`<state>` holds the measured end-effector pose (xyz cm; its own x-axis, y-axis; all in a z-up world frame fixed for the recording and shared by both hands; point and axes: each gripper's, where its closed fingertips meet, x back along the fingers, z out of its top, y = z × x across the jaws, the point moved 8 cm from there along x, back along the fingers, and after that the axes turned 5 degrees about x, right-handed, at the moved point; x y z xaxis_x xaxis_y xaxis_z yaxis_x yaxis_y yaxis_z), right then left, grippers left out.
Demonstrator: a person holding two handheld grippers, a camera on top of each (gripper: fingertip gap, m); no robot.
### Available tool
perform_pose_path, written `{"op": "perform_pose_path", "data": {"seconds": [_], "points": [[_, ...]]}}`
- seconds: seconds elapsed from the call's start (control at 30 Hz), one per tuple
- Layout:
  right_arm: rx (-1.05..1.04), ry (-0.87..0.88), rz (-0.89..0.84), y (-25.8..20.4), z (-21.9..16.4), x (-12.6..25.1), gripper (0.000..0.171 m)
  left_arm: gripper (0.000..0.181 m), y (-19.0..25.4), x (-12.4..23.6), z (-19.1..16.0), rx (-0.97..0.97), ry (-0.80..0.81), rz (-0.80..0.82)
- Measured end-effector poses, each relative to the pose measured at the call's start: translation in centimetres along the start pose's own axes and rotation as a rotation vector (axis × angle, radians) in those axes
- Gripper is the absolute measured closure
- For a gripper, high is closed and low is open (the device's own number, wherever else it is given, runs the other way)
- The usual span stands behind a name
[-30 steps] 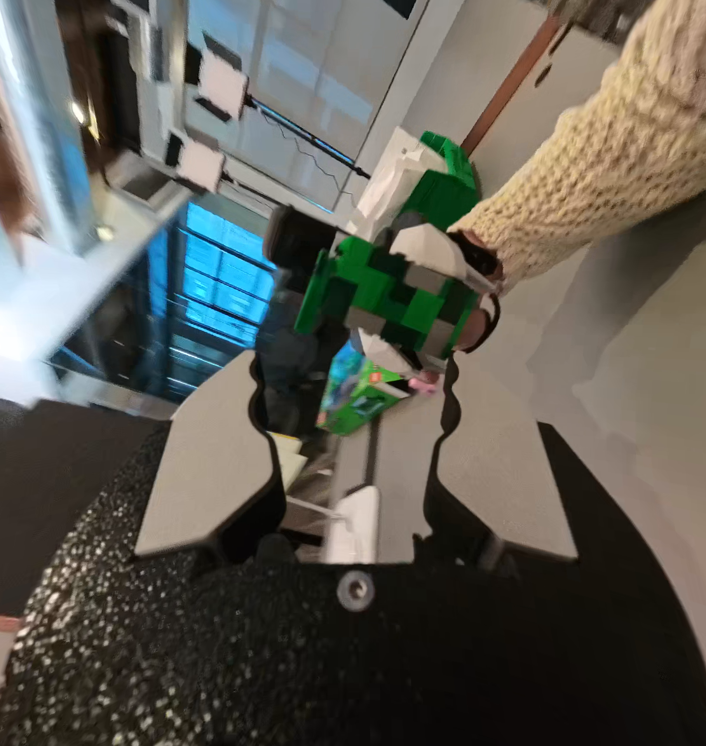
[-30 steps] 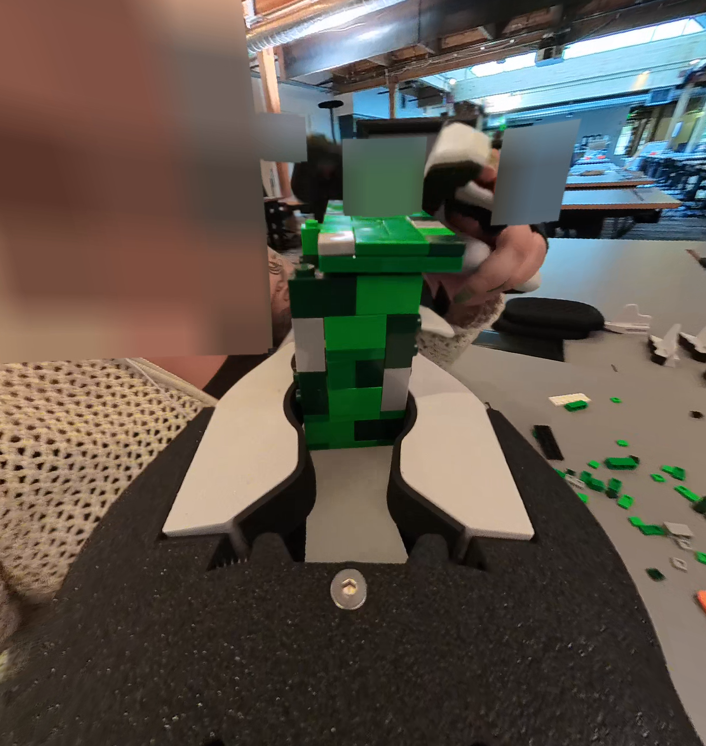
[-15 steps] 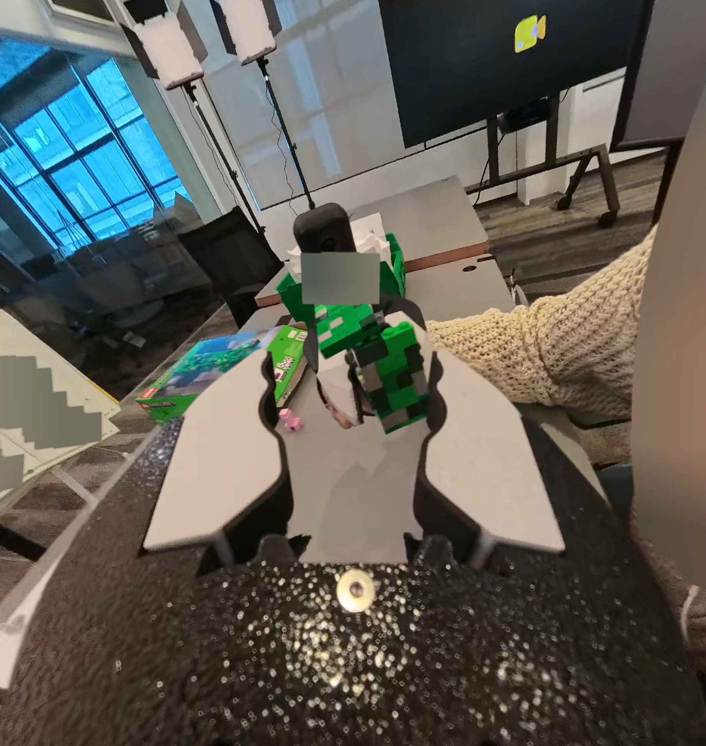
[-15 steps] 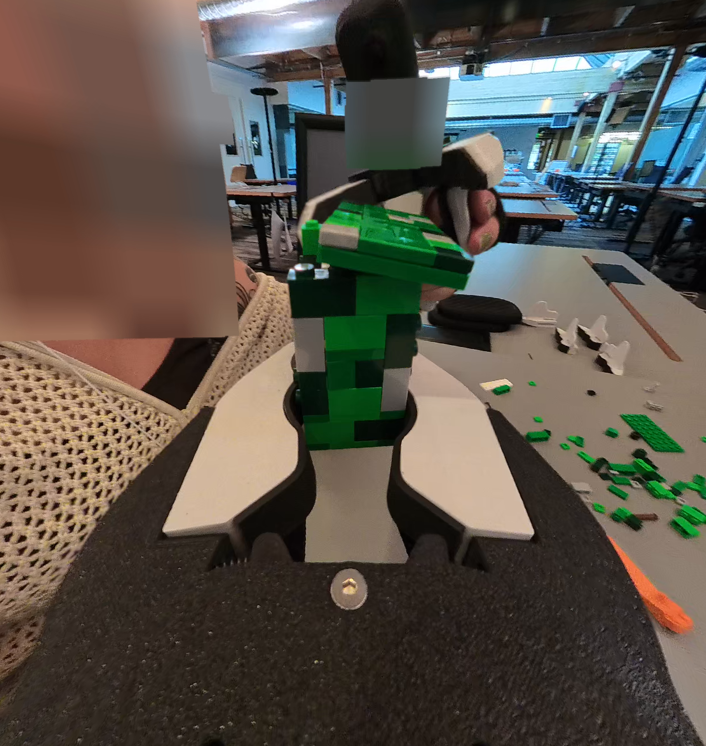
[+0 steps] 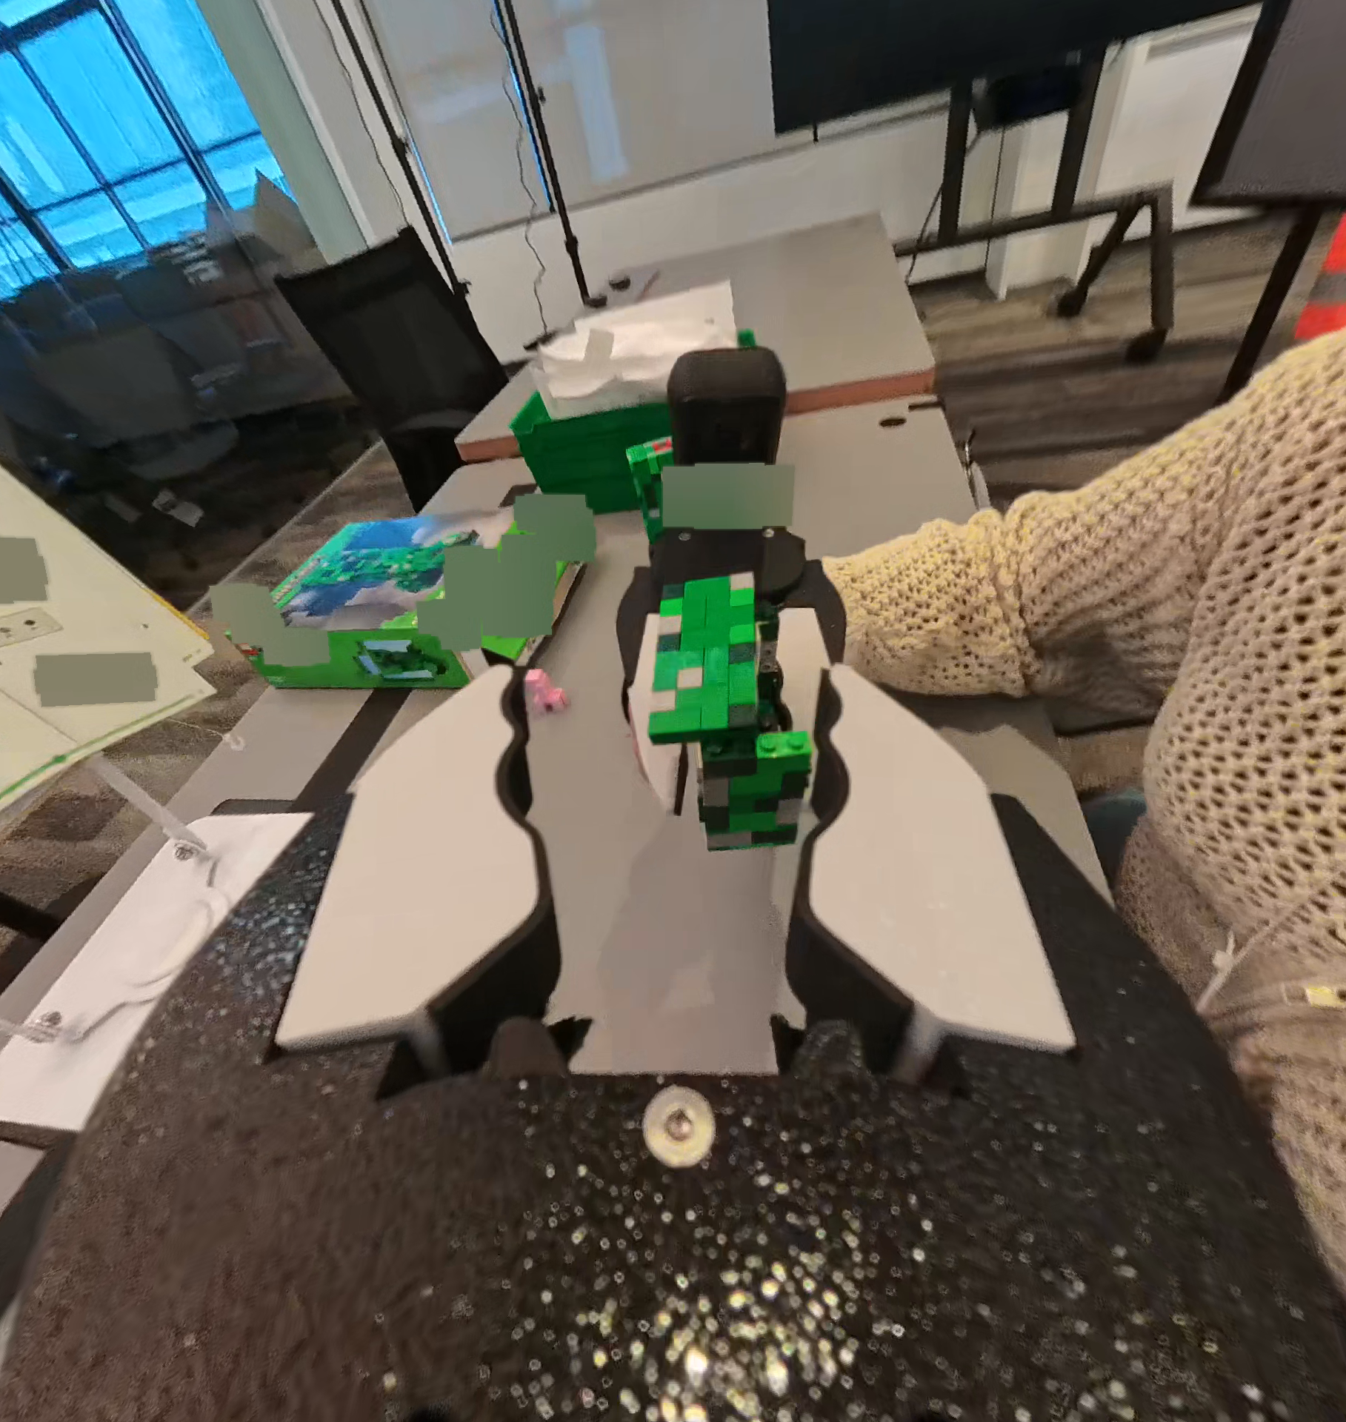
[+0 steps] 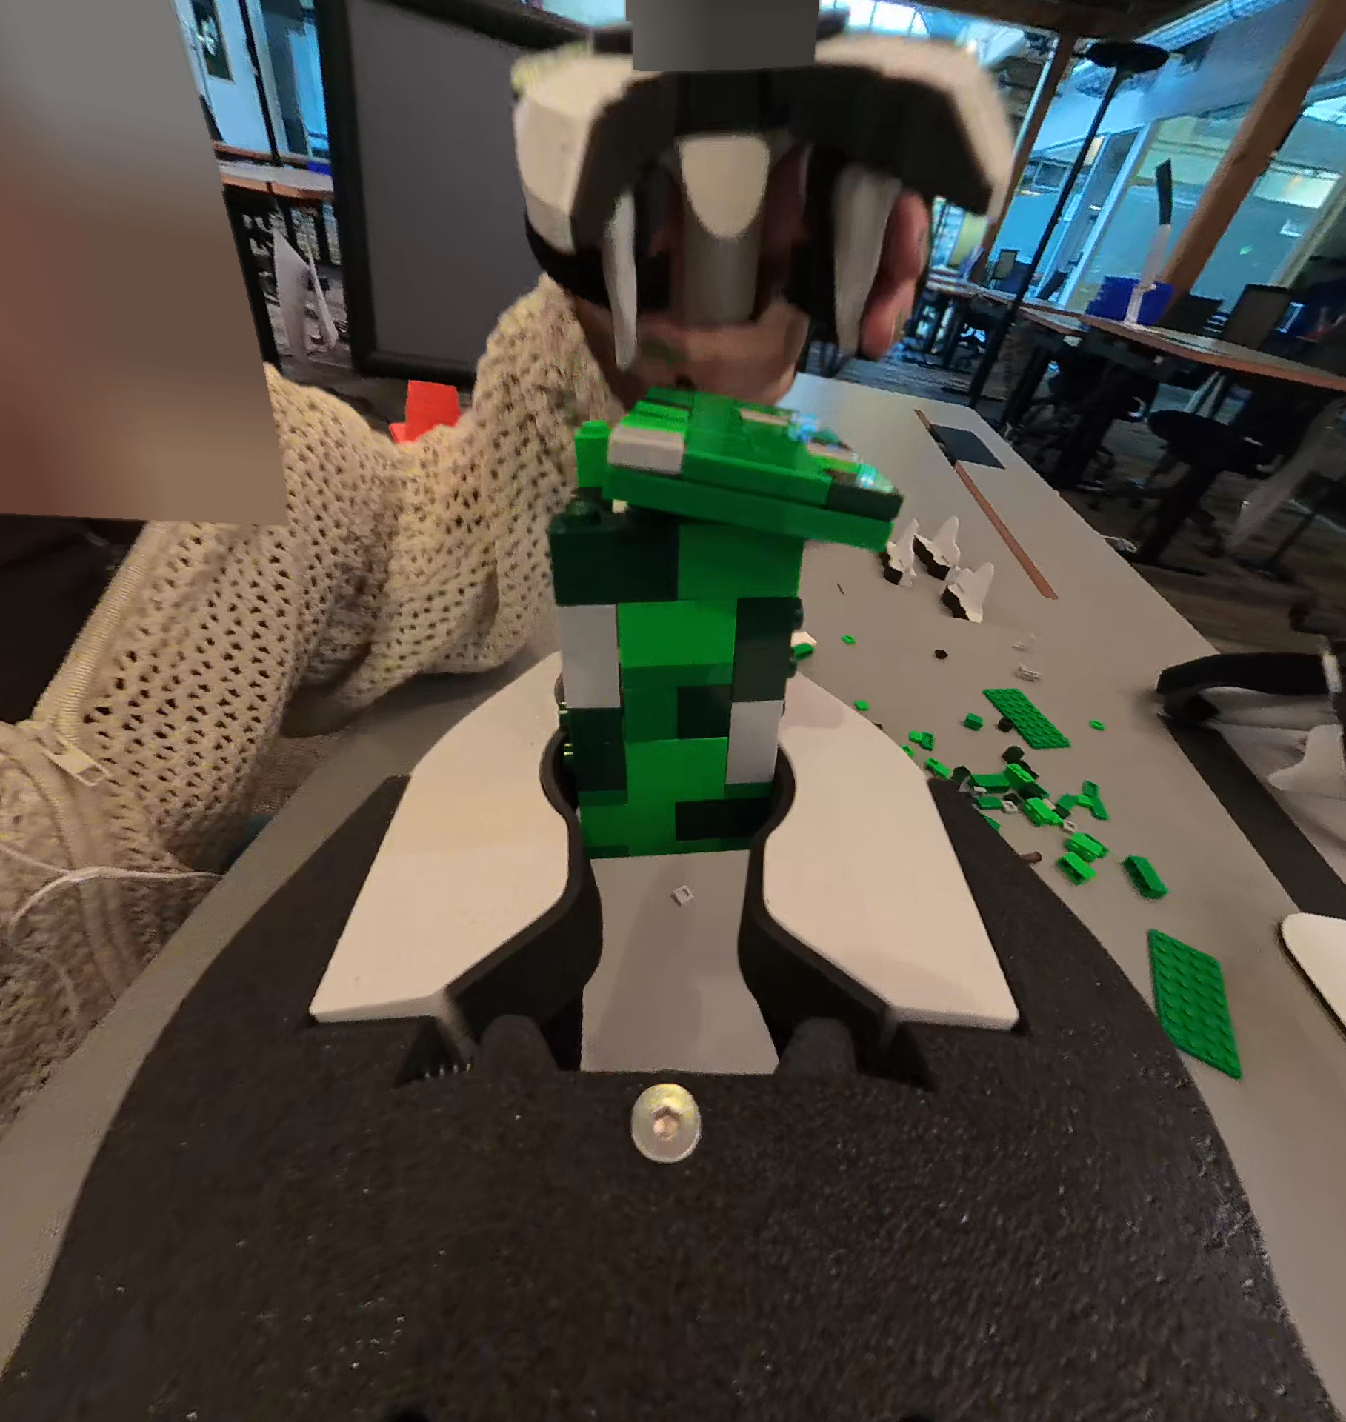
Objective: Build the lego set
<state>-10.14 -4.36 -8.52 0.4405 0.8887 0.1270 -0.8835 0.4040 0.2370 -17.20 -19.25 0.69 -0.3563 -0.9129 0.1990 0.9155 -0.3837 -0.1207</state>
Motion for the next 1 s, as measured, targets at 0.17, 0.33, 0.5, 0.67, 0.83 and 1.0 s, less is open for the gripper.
{"op": "perform_pose_path", "data": {"seconds": [0.17, 0.33, 0.5, 0.67, 0.83, 1.0], "points": [[-0.028, -0.012, -0.048, 0.5, -0.4, -0.3, 0.130, 0.093, -0.6, -1.0, 3.4, 0.006, -0.261, -0.150], [-0.067, 0.000, -0.111, 0.9, 0.9, 0.2, 0.130, 0.114, -0.6, -3.4, 6.9, -0.111, -0.481, -0.138], [-0.062, -0.007, -0.165, 1.0, 2.4, 1.4, 0.130, 0.115, -0.5, -5.2, 8.8, -0.194, -0.603, -0.104], [-0.034, -0.016, -0.174, 0.5, 3.7, 2.1, 0.130, 0.109, -0.4, -7.2, 8.3, -0.171, -0.814, -0.141], [-0.015, -0.020, -0.171, 0.2, 4.1, 2.4, 0.130, 0.120, -0.6, -8.4, 8.1, -0.170, -0.877, -0.174], [-0.008, -0.027, -0.181, 0.2, 4.1, 2.5, 0.130, 0.131, -0.5, -8.8, 8.4, -0.189, -0.903, -0.186]]}}
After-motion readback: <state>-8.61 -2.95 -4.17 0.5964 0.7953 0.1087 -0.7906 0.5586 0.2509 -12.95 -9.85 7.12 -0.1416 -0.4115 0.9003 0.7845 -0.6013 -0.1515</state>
